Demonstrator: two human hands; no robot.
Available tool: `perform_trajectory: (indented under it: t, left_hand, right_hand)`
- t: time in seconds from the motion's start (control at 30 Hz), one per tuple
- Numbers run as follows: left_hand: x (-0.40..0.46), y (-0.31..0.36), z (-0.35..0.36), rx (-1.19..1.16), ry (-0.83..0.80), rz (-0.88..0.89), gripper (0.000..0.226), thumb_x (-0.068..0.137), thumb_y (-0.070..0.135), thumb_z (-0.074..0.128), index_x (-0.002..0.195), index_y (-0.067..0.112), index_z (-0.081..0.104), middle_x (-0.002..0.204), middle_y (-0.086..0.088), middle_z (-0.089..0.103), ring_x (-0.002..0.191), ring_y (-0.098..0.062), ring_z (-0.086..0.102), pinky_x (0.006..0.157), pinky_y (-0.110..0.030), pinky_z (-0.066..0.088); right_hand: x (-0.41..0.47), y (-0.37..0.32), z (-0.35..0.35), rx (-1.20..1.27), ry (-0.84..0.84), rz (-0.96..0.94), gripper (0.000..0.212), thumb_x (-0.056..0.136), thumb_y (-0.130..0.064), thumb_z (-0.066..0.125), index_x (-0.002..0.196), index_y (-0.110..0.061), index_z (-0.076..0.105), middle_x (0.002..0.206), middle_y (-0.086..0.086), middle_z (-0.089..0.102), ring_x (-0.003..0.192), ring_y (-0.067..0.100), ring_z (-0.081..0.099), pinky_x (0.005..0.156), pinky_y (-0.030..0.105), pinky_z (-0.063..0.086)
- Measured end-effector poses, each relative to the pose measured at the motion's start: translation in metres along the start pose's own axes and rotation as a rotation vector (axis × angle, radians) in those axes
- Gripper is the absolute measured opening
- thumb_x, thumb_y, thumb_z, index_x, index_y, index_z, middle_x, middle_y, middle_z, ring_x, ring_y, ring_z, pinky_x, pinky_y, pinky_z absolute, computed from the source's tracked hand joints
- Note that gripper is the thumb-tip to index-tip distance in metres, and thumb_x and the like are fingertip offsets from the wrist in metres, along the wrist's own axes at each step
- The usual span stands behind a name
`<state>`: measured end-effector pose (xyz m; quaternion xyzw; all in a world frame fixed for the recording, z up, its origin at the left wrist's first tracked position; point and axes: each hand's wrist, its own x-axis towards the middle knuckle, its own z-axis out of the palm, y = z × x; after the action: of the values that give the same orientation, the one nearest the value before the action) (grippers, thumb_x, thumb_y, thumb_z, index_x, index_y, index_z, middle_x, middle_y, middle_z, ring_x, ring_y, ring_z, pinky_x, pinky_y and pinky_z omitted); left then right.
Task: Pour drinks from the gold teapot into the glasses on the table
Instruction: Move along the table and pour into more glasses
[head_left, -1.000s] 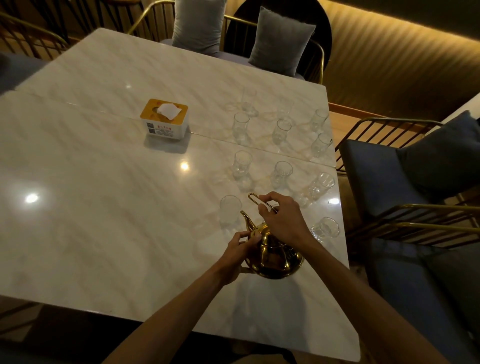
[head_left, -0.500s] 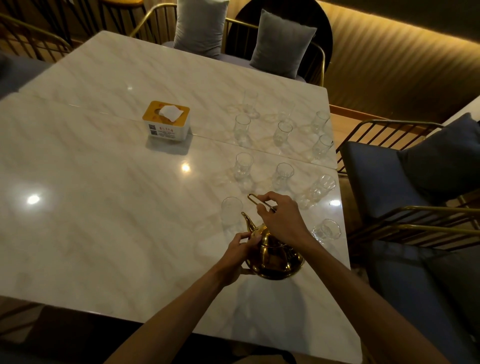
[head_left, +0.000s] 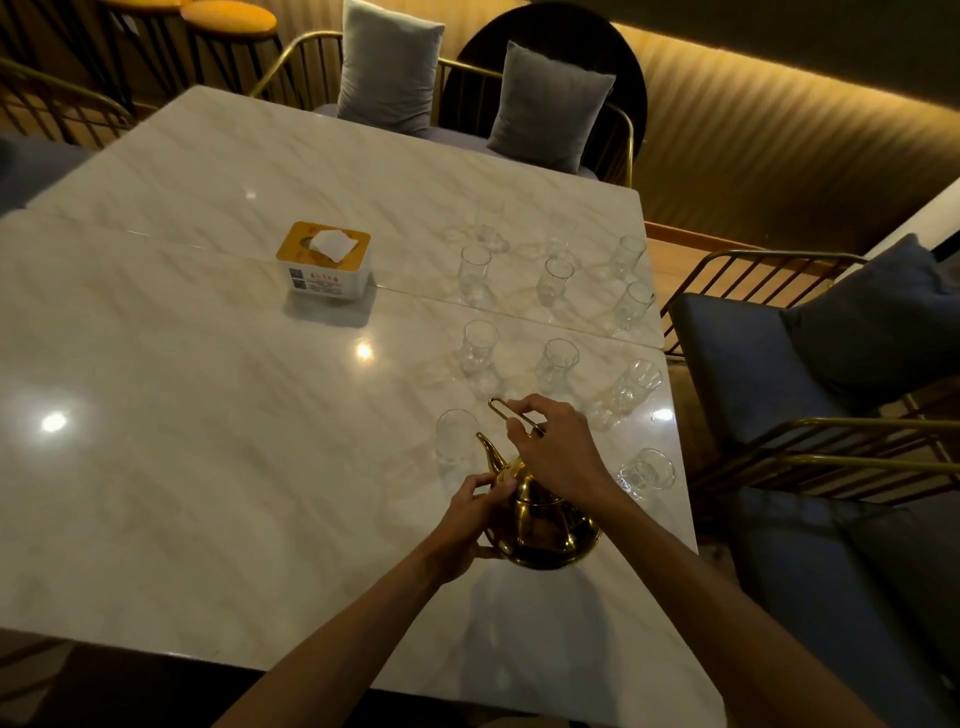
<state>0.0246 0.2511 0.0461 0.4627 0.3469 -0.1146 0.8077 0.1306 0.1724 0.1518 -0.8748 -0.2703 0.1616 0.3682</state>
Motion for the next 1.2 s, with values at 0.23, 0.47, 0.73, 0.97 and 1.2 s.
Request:
perform_trajectory:
  t: [0.23,0.47,0.73,0.97,1.2]
  left_hand:
    - [0.002,-0.001,-0.008,0.086,0.018,0.071,0.062,0.085,0.051,0.069,0.136,0.027,0.042,0.131,-0.006,0.056,0.113,-0.026,0.061,0.084,-0.048,0.059]
    - [0.005,-0.002,-0.017,0.147,0.038,0.138,0.079,0.072,0.06,0.073,0.137,0.028,0.041,0.126,0.001,0.052,0.102,-0.016,0.062,0.059,-0.027,0.059]
    - [0.014,-0.005,-0.025,0.177,0.057,0.159,0.081,0.07,0.06,0.073,0.138,0.029,0.041,0.134,-0.003,0.048,0.105,-0.018,0.063,0.063,-0.029,0.06]
    - [0.012,-0.004,-0.025,0.214,0.078,0.189,0.071,0.068,0.062,0.073,0.127,0.038,0.042,0.128,0.002,0.047,0.114,-0.026,0.06,0.071,-0.034,0.06]
    - [0.009,0.002,-0.017,0.212,0.107,0.283,0.067,0.061,0.068,0.076,0.116,0.045,0.046,0.129,0.004,0.05,0.116,-0.026,0.061,0.089,-0.047,0.059]
  right_hand:
    - [-0.013,0.009,0.003,0.119,0.07,0.018,0.02,0.098,-0.021,0.064,0.117,-0.023,0.069,0.085,-0.01,0.069,0.051,0.003,0.053,0.054,0.019,0.05]
    - [-0.016,0.026,0.02,0.17,0.15,0.012,0.018,0.095,-0.024,0.065,0.113,-0.026,0.068,0.078,0.004,0.068,0.047,0.004,0.044,0.052,0.029,0.049]
    - [-0.019,0.03,0.027,0.203,0.182,-0.012,0.022,0.097,-0.019,0.064,0.117,-0.025,0.067,0.089,0.019,0.072,0.045,0.005,0.048,0.048,0.034,0.053]
    - [-0.025,0.031,0.027,0.266,0.215,-0.03,0.021,0.095,-0.014,0.065,0.116,-0.016,0.067,0.108,0.004,0.074,0.063,0.021,0.07,0.062,0.036,0.063]
    - [-0.033,0.029,0.017,0.338,0.252,-0.039,0.019,0.096,-0.015,0.065,0.113,-0.025,0.064,0.116,-0.018,0.064,0.082,0.007,0.073,0.072,0.026,0.064]
